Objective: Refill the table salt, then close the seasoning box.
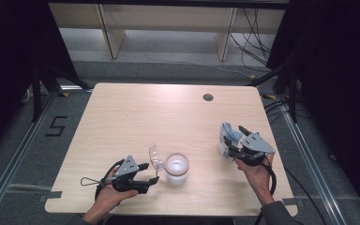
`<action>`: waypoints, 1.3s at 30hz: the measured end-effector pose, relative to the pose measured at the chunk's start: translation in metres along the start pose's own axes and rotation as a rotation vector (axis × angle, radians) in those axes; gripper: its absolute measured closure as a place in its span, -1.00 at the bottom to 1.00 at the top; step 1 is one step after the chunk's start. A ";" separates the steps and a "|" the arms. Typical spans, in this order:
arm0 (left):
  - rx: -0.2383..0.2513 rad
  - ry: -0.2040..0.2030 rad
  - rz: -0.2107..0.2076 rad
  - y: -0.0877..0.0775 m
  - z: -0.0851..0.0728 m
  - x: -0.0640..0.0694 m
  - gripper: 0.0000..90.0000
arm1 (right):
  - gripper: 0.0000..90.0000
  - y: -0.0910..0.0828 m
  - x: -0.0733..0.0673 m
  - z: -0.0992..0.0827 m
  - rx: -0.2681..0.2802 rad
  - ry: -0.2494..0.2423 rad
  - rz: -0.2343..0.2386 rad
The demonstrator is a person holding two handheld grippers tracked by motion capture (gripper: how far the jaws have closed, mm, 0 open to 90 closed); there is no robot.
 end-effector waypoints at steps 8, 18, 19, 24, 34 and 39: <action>0.006 -0.010 0.003 -0.004 0.002 0.002 -0.25 | -0.26 -0.020 0.002 -0.002 -0.005 0.048 -0.012; 0.025 -0.029 0.015 -0.011 0.005 0.003 -0.23 | -0.33 -0.046 -0.003 -0.023 -0.084 0.156 0.011; 0.034 -0.035 0.013 -0.012 0.006 0.003 -0.22 | -0.33 -0.048 -0.003 -0.025 -0.090 0.161 0.017; 0.037 -0.051 0.019 -0.012 0.007 0.001 -0.20 | -0.36 -0.056 -0.007 -0.034 -0.115 0.169 0.035; 0.041 -0.063 0.039 -0.014 0.007 -0.004 -0.19 | -0.37 -0.066 -0.023 -0.047 -0.175 0.143 0.102; 0.046 -0.066 0.048 -0.016 0.008 -0.006 -0.18 | -0.37 -0.068 -0.022 -0.050 -0.188 0.133 0.099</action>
Point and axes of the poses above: each handheld gripper's, and its own axes: y roughly forward along the jaws, z roughly out of its top, x roughly to its right, the point moved 8 cm from there along y, roughly forward along the jaws, and after that the axes turned 1 degree about -z, right-handed, at the moved point
